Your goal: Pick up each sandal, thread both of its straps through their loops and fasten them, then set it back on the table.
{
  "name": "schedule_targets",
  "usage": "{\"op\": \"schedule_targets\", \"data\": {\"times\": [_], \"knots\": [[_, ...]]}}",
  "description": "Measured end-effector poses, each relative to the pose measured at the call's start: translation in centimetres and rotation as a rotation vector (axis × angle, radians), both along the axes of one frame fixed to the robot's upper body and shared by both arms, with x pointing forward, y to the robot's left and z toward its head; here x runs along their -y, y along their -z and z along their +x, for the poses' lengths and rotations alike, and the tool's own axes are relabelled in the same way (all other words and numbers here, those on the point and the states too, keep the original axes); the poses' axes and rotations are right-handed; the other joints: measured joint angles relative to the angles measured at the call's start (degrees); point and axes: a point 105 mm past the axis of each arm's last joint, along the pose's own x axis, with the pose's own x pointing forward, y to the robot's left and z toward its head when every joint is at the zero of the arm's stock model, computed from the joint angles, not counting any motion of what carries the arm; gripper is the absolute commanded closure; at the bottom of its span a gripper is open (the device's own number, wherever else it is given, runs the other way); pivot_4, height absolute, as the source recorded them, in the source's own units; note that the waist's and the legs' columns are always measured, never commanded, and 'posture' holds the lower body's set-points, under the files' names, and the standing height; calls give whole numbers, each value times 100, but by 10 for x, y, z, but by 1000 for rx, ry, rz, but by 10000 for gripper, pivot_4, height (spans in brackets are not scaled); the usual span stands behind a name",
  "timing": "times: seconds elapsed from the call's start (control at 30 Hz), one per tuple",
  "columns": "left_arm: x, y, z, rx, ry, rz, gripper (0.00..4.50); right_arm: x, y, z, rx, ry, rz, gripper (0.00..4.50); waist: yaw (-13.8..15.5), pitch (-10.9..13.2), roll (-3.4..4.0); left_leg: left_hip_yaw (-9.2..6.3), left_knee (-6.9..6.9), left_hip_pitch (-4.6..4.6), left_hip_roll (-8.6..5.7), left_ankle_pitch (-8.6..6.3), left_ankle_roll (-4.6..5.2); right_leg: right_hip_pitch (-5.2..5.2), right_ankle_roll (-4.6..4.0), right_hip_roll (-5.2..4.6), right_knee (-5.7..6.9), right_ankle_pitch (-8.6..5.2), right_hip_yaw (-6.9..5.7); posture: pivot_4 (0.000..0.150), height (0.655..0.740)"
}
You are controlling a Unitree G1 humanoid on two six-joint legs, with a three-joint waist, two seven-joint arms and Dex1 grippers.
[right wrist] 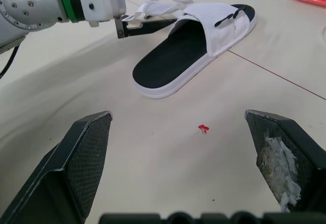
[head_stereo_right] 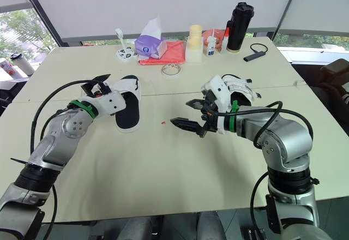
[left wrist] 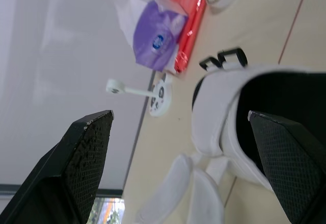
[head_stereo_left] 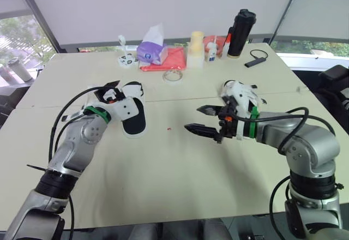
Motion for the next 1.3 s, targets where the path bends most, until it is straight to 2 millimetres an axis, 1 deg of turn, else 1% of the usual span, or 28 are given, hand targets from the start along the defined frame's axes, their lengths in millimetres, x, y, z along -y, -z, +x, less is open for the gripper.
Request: {"op": "schedule_targets", "data": {"times": [0.07,0.17,0.27,0.37,0.43,0.57,0.63,0.7,0.8,0.9,1.03,1.13,1.23,1.3], "knots": [[-4,5,3,-20,-24,3,926,0,1,1,0,4,-4,0,0,0,0,0,0,0,0,0,0,0,0,0,0,0,0,1500,7400],[-7,8,8,-33,-47,10,926,-1,3,1,-8,2,-7,0,5,1,-2,0,1,0,0,0,0,1,1,0,0,0,-1,1500,7400],[-6,10,11,-41,-52,17,926,-1,3,1,-9,2,-5,0,1,1,-1,-1,1,-1,0,0,0,1,2,0,0,1,0,1500,7400],[-4,17,19,-63,-60,8,926,-1,3,2,-6,6,-4,0,1,1,-2,-1,2,-1,0,0,0,1,7,0,1,4,-1,1500,7400],[2,19,27,-67,-59,-6,926,-1,4,1,-11,10,-3,0,18,2,-5,-4,5,-2,-1,1,1,2,9,0,2,5,-4,1500,7400],[18,13,44,-44,-33,-3,926,0,8,1,-24,20,-4,0,7,2,-6,-4,12,-9,-3,1,1,1,15,0,1,8,-4,1500,7400],[20,10,53,-35,-40,6,926,0,8,0,-26,16,-1,0,6,2,-7,-5,12,-9,-2,1,1,1,16,1,3,8,-5,1500,7400],[20,9,60,-32,-48,4,926,1,8,1,-24,24,-4,0,-12,2,-7,-4,12,-9,-2,1,1,1,16,1,3,8,-5,1500,7400],[18,16,67,-50,-68,4,926,1,8,1,-24,28,-4,0,-23,3,-8,-4,11,-9,-2,1,2,-3,17,1,9,8,-5,1500,7400],[13,25,69,-69,-85,19,926,1,8,1,-22,33,-4,0,-23,4,-9,-4,11,-9,-3,1,2,-4,17,1,12,8,-5,1500,7400],[11,24,72,-69,-92,22,926,1,8,1,-18,40,-7,0,-10,4,-10,-4,17,-9,-3,1,2,-2,18,1,17,9,-5,1500,7400],[7,27,74,-76,-107,25,9033,2,8,1,-19,45,-7,0,-12,4,-10,-4,21,-9,-3,1,2,-3,18,1,21,9,-5,1500,7400],[1,36,75,-102,-127,28,24482,1,8,1,-20,47,-5,0,-16,4,-11,-4,21,-9,-3,0,2,-6,18,1,27,9,-5,1500,7400],[3,26,79,-78,-123,24,35038,1,8,1,-20,50,-4,0,3,4,-11,-4,28,-9,-3,1,2,-6,18,1,37,9,-5,1500,7400]]}}
